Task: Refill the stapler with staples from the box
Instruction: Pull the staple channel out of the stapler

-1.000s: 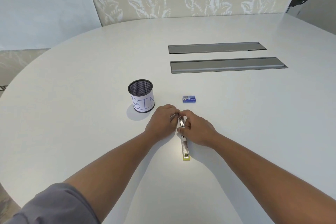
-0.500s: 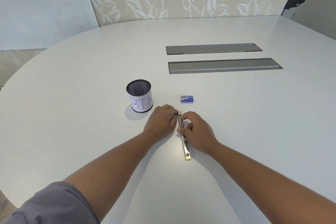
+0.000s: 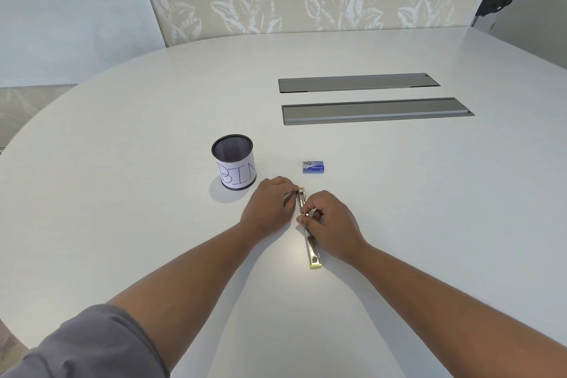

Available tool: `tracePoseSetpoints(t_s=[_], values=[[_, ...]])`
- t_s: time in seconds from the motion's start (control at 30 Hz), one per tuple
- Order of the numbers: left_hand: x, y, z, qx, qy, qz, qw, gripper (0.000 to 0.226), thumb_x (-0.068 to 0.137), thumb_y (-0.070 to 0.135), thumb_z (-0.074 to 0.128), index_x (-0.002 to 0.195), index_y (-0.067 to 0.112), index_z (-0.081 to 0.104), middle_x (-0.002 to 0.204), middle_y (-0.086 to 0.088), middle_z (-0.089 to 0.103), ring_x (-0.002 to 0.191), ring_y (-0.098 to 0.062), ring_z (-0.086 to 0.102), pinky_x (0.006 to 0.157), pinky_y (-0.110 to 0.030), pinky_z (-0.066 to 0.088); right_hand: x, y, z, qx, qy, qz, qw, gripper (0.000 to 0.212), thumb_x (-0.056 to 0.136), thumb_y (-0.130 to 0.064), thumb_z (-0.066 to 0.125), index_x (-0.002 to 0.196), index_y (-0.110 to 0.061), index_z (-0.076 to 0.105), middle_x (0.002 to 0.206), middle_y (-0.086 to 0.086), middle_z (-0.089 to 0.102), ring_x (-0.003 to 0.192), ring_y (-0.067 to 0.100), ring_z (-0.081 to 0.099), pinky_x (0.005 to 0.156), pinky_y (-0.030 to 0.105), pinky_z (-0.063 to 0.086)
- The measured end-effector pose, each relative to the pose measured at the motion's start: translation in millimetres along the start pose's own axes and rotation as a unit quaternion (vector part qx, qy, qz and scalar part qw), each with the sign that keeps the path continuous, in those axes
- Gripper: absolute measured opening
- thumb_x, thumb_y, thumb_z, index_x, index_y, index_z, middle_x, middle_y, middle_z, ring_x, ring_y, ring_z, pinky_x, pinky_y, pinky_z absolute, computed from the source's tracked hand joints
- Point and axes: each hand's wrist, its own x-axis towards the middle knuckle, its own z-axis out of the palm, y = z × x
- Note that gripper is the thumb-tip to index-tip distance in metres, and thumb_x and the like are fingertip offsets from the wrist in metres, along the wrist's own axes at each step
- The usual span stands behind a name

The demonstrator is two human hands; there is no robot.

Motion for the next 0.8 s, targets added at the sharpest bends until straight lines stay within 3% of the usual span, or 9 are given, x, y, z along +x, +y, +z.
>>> tracePoseSetpoints(t_s=[0.13,0.3,0.5,0.67,0.8], values=[[-3,2,1,0.042,0.012,0.016,0.999,0.031,0.095,0.025,0.051,0.122,0.024,0.067,0.115,0.006,0.071,0.101,-0.023,0.057,0.088,-0.025,0.041,1,-1,-1,0.010,0.002,0.020,1.000,0.026,0.082,-0.023,0.076,0.079,-0.042,0.060,0.084,-0.025,0.060,0.074,0.009,0.062,0.078,0.037,0.054],[-7,7,-6,0.073,0.006,0.055,0.996,0.034,0.092,0.017,0.051,0.118,0.023,0.072,0.116,0.007,0.072,0.093,-0.026,0.060,0.084,-0.036,0.051,0,0,-1,0.012,0.002,0.026,1.000,0.025,0.084,-0.022,0.078,0.080,-0.039,0.061,0.080,-0.027,0.061,0.072,0.004,0.061,0.071,0.029,0.046],[-1,10,-23,0.210,-0.045,0.193,0.957,0.029,0.090,0.014,0.055,0.113,0.012,0.072,0.108,-0.003,0.073,0.075,-0.035,0.062,0.063,-0.040,0.053,0,-1,-1,0.015,0.002,0.033,0.999,0.022,0.084,-0.023,0.077,0.082,-0.037,0.060,0.077,-0.012,0.066,0.072,0.010,0.066,0.075,0.032,0.052],[9,14,-33,0.317,-0.130,0.216,0.914,0.033,0.101,0.023,0.042,0.127,0.015,0.060,0.126,-0.003,0.060,0.091,-0.031,0.062,0.065,-0.039,0.047,1,1,0,0.012,-0.003,0.037,0.999,0.021,0.084,-0.024,0.076,0.082,-0.037,0.059,0.078,-0.012,0.066,0.069,0.006,0.066,0.072,0.030,0.051],[7,14,-34,0.313,-0.145,0.217,0.913,0.032,0.101,0.023,0.040,0.126,0.016,0.059,0.134,-0.001,0.056,0.094,-0.030,0.061,0.067,-0.039,0.049,1,2,1,0.006,0.000,0.036,0.999,0.021,0.083,-0.025,0.076,0.082,-0.037,0.060,0.078,-0.014,0.065,0.069,0.005,0.065,0.070,0.029,0.050]])
